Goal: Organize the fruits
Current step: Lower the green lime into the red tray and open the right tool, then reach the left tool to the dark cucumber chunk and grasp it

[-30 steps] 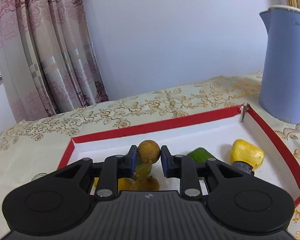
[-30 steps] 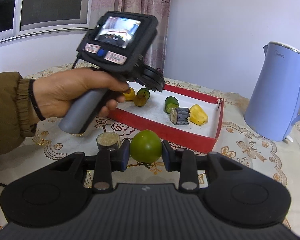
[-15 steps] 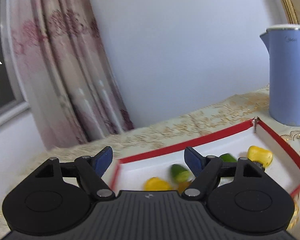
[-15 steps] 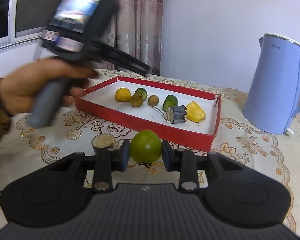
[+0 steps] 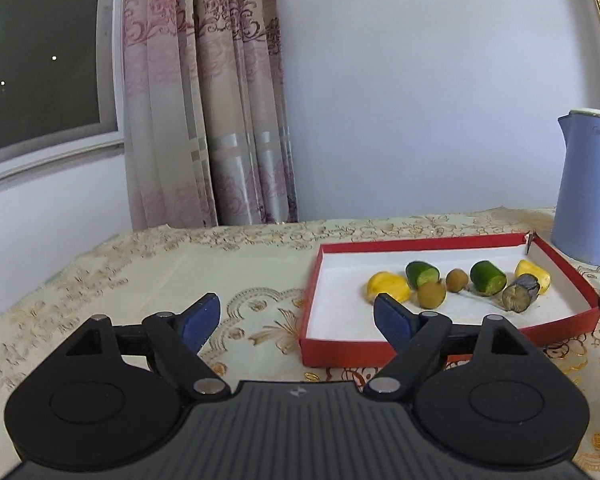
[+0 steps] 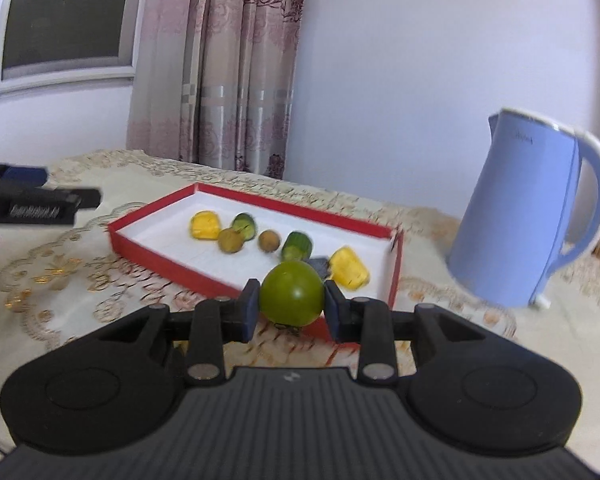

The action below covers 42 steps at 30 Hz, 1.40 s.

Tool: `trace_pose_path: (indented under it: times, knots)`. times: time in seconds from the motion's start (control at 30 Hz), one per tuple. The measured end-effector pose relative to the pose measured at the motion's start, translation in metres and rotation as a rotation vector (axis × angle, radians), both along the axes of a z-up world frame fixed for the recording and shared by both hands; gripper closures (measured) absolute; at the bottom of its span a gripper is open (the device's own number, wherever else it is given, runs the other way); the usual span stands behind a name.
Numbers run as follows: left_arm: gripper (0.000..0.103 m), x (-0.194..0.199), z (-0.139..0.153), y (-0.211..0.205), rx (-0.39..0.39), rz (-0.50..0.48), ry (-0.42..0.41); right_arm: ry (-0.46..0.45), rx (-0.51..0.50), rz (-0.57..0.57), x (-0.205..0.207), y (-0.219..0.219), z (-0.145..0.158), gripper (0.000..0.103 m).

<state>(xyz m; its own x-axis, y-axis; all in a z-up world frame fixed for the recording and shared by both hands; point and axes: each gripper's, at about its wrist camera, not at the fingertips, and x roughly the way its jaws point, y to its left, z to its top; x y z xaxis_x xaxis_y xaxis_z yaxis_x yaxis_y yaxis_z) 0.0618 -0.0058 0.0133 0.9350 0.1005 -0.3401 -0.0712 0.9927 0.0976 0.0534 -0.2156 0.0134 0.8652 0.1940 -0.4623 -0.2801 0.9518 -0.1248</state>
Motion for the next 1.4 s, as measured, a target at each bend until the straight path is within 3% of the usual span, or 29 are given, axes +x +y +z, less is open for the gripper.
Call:
trace_pose_path:
  times: [0.13,0.23,0.47,0.7,0.73,0.77,0.87,0.93,1.0,1.07,1.2,1.3,1.4]
  knots:
    - [0.019,-0.005,-0.008,0.002,-0.004,-0.039,-0.008,-0.012,-0.015,-0.036,0.035,0.000,0.010,0.072]
    - [0.019,-0.009,-0.013,-0.006,0.055,-0.055,-0.021,-0.020,0.000,-0.060,0.064,0.001,0.012,0.072]
    - [0.019,-0.011,-0.018,-0.013,0.080,-0.069,-0.032,0.071,0.018,-0.144,0.141,-0.005,-0.014,0.072]
    - [0.019,-0.005,-0.022,-0.012,0.055,-0.081,0.002,0.122,0.028,-0.174,0.168,-0.005,-0.032,0.070]
    - [0.019,-0.006,-0.022,-0.012,0.059,-0.083,0.003,0.122,0.043,-0.177,0.166,-0.006,-0.032,0.067]
    - [0.019,-0.006,-0.023,-0.012,0.061,-0.083,0.003,0.113,0.055,-0.181,0.161,-0.008,-0.030,0.056]
    - [0.019,-0.005,-0.025,-0.013,0.063,-0.103,0.009,0.075,0.080,-0.189,0.136,-0.012,-0.016,0.053]
    - [0.019,-0.005,-0.026,-0.015,0.056,-0.138,0.018,0.041,0.109,-0.163,0.106,-0.017,-0.004,0.040]
    - [0.019,-0.008,-0.026,-0.019,0.060,-0.191,0.014,-0.001,0.126,-0.138,0.070,-0.020,0.006,0.014]
    - [0.019,-0.015,-0.026,-0.026,0.083,-0.259,-0.003,-0.034,0.109,-0.116,0.033,-0.021,0.014,0.009]
    - [0.019,-0.029,-0.028,-0.042,0.125,-0.393,-0.025,-0.126,0.147,-0.228,-0.025,-0.030,0.016,0.000]
    - [0.019,-0.034,-0.030,-0.052,0.145,-0.478,-0.035,-0.110,0.221,-0.287,-0.036,-0.040,-0.001,0.000]
    - [0.019,-0.032,-0.032,-0.064,0.158,-0.514,0.017,-0.080,0.236,-0.302,-0.028,-0.047,-0.015,0.000]
